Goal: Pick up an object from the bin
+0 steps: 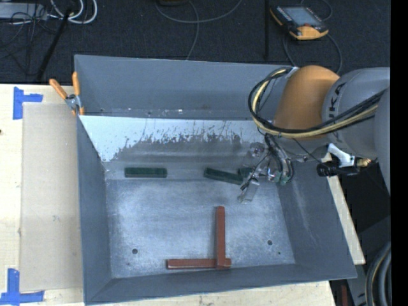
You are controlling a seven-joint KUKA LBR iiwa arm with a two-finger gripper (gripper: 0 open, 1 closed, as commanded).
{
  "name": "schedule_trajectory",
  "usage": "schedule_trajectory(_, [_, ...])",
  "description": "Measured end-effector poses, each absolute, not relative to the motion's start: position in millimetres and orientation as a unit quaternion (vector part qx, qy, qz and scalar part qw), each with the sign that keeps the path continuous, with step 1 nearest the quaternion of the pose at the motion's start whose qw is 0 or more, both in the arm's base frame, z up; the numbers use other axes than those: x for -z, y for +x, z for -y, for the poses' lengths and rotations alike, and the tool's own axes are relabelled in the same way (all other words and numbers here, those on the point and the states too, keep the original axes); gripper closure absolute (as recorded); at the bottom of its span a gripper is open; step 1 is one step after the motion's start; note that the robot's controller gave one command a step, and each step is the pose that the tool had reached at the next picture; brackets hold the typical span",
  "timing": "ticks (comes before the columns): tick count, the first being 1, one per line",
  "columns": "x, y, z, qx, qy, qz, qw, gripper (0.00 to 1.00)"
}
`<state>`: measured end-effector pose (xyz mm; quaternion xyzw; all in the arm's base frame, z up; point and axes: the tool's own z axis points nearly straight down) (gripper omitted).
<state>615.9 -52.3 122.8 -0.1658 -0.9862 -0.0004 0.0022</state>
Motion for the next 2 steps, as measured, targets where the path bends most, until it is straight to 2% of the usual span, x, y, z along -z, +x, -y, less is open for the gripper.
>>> schedule_trajectory(1, [-80.3,621.8,56.3,0.0,-0.201,0.98,0.001,0.0])
schedule_trajectory(2, [-82.3,622.5,56.7,0.0,-0.2,0.98,0.0,1.0])
